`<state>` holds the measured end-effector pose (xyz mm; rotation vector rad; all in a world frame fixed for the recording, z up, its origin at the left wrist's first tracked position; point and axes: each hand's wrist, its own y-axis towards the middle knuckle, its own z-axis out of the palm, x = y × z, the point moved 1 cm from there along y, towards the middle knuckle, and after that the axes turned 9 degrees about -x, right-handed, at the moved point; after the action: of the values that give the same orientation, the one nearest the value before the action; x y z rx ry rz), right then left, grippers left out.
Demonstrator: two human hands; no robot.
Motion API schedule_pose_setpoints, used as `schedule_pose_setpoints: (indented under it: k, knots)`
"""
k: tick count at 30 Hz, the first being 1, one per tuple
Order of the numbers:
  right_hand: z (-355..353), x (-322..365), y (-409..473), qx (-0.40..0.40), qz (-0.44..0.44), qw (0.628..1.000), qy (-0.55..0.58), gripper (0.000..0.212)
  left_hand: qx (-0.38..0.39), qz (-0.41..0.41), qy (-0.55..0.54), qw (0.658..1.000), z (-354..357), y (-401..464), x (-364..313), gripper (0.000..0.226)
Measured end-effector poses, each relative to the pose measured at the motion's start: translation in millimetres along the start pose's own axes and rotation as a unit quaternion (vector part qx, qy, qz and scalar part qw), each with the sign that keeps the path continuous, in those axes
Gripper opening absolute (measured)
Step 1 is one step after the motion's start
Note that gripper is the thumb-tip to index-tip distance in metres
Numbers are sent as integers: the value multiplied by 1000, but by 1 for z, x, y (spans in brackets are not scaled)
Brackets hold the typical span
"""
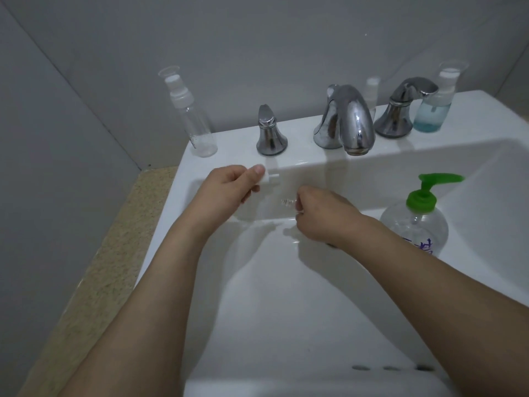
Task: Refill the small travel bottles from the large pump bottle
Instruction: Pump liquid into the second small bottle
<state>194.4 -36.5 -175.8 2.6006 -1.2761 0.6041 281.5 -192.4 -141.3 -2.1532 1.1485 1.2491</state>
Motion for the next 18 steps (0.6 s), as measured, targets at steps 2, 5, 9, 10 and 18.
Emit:
schedule_pose_setpoints:
  k: [2, 5, 9, 10, 18]
  knots:
    - [2, 1, -1, 4, -5, 1000, 0, 19, -34, 44, -42, 998, 3, -1, -4, 30]
    - [3, 2, -1, 10, -8, 1000, 2, 19, -92, 79, -65, 991, 5, 1, -5, 12]
    - [3, 4, -1, 15, -13, 1000, 3, 22, -149, 85, -56, 984, 5, 4, -1, 8]
    - [3, 4, -1, 16, -14, 1000, 4, 23, -160, 79, -50, 983, 5, 5, -1, 5]
    - [4, 5, -1, 13, -29, 999, 9, 20, -210, 29, -58, 976, 7, 4, -1, 9]
